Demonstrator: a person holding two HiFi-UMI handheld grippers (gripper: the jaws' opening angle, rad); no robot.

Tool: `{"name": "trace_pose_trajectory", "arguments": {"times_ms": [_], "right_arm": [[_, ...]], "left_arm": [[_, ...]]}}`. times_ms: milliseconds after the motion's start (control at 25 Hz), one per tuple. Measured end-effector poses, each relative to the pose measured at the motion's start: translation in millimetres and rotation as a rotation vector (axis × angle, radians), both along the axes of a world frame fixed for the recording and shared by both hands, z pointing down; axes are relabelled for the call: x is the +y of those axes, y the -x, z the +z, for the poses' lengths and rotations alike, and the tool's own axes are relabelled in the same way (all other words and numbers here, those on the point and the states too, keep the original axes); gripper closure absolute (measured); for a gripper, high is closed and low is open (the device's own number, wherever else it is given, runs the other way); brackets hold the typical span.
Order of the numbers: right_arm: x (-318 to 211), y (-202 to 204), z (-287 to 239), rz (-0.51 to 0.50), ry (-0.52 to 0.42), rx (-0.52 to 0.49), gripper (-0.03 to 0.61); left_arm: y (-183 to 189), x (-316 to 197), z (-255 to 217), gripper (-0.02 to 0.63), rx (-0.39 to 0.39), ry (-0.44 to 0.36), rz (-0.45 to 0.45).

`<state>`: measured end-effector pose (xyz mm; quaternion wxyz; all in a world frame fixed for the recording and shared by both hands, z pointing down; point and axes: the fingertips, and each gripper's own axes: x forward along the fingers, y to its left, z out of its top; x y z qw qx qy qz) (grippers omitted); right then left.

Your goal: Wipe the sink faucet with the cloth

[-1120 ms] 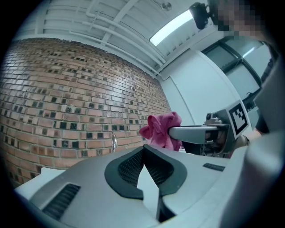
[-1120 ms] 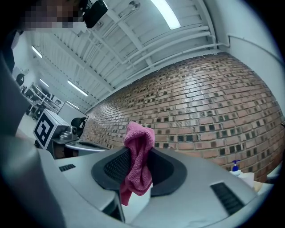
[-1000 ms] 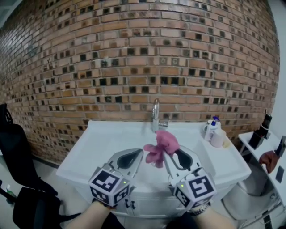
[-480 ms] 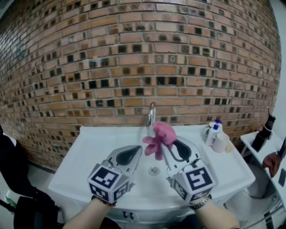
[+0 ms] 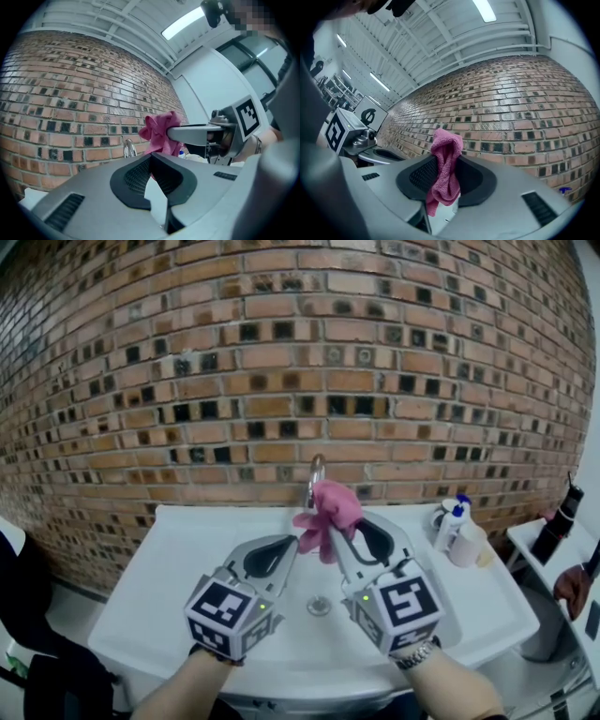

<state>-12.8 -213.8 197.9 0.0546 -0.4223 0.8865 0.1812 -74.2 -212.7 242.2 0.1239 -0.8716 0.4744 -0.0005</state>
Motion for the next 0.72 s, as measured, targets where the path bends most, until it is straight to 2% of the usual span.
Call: {"name": "trace_pose_trajectory", "arguments": {"times_ms": [160,320,520,720], "right_arm": [[-4.9,2.2,3.2,0.018,0.025,0.026,0.456],[-14.8,3.2,-2.7,0.019,-0.009,0.014,0.456],[-31.6,6.3,-12.5,0.028,-0.016,0.011,0.456],[-53.2,13.7,-14.4,0.038,-0.013,0.03,0.456]], "left_arm": [[-0.2,-5.3,1.1,0.614,0.007,-0.003,0.004],[1.5,-12.6,-1.4,0.614,0.008,0.007,-0.007],[5.9,-32.2,-12.1,0.614,-0.006,-0.014,-0.013],[12.6,-56.7,-13.6,0.614,0.016,-0.004,-0.025]]}}
